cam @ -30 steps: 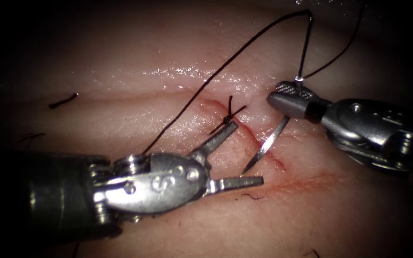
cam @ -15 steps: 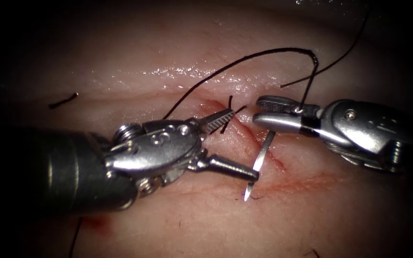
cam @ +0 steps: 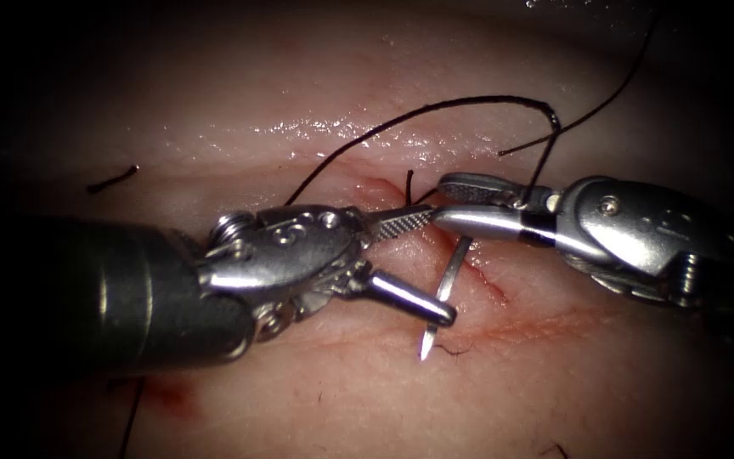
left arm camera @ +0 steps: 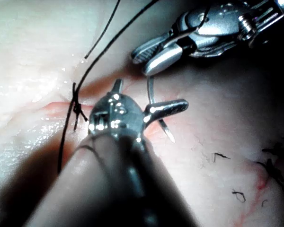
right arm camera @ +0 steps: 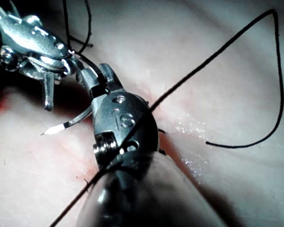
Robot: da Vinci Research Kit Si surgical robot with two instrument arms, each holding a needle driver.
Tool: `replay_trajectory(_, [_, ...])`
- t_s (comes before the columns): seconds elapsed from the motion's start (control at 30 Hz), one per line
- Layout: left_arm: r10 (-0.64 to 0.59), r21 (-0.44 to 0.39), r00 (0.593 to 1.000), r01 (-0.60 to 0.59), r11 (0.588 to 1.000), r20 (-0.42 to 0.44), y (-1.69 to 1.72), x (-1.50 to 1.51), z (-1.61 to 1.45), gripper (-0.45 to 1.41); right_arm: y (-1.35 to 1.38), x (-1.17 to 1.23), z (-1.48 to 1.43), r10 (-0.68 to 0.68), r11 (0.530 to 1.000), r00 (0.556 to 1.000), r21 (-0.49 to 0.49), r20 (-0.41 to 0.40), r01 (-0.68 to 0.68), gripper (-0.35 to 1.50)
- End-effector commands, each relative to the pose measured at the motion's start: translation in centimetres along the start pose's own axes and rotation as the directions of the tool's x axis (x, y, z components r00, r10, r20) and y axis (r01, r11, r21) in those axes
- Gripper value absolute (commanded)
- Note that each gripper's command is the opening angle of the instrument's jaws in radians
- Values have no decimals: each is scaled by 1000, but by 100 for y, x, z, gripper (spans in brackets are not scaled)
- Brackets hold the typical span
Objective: Wound Closure
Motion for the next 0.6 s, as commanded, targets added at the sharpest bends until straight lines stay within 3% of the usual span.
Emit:
replay_trajectory(0.03, [-8,1,1000,8,1000,0,-6,-5,7,96,-1,0,9,1,1000,1000,2,-2,-1,-35])
replay_trajectory(0.3, [-24,1,1000,24,1000,0,-11,-14,16,83,-4,1,15,-9,1000,1000,12,-8,9,-35])
replay_trajectory(0.43, [-33,-4,999,33,999,1,-10,-16,15,66,-6,3,17,-13,1000,1000,13,-10,13,-35])
replay_trajectory(0.53, [-67,-14,998,67,998,4,-8,-17,13,17,-6,3,18,-14,1000,1000,13,-10,14,-35])
replay_trajectory(0.6, [-100,-47,995,100,994,12,-7,-17,12,-30,-6,2,18,-15,1000,1000,14,-11,15,-35])
